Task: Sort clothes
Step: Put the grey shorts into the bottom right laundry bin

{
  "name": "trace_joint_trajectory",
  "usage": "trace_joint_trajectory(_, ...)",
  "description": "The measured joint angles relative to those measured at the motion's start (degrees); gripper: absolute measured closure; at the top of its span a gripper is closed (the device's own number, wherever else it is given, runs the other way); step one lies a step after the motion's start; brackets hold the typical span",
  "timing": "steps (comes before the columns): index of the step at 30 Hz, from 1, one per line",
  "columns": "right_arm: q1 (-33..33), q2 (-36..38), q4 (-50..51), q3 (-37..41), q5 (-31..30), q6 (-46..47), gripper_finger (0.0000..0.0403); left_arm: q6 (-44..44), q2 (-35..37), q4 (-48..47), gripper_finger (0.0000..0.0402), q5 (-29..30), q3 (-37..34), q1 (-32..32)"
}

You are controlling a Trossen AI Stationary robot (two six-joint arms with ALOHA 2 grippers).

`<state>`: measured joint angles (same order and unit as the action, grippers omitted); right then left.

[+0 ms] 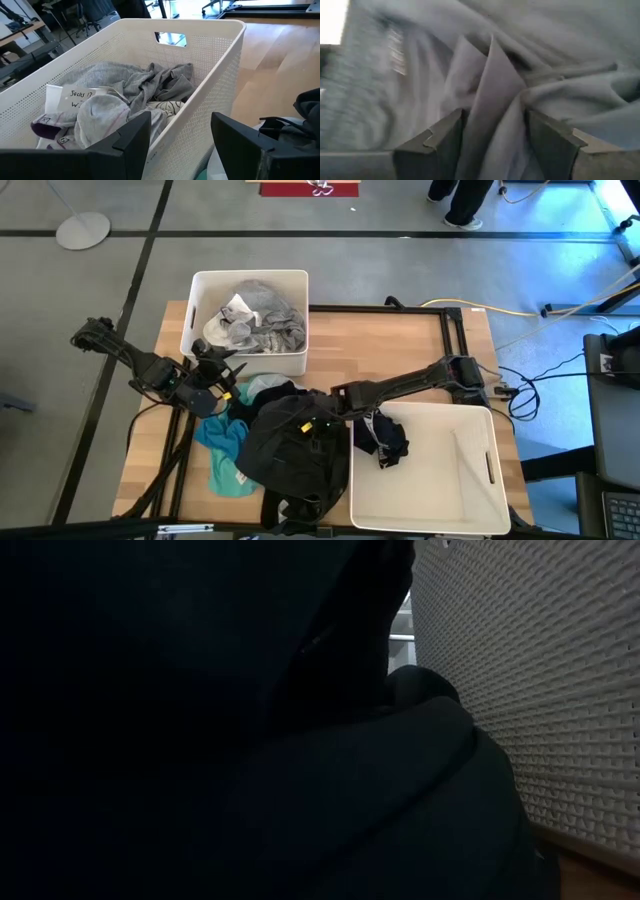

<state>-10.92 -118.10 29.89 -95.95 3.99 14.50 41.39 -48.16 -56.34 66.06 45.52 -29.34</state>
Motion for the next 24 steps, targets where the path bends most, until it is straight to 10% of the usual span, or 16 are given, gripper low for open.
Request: trace_joint_trajectory(24,0.1,-6.3,-1.9,-0.2,-8.0,0.0,0.0188,-0.9,0.0,0.0,0.0205,0.0,0.0,0.0)
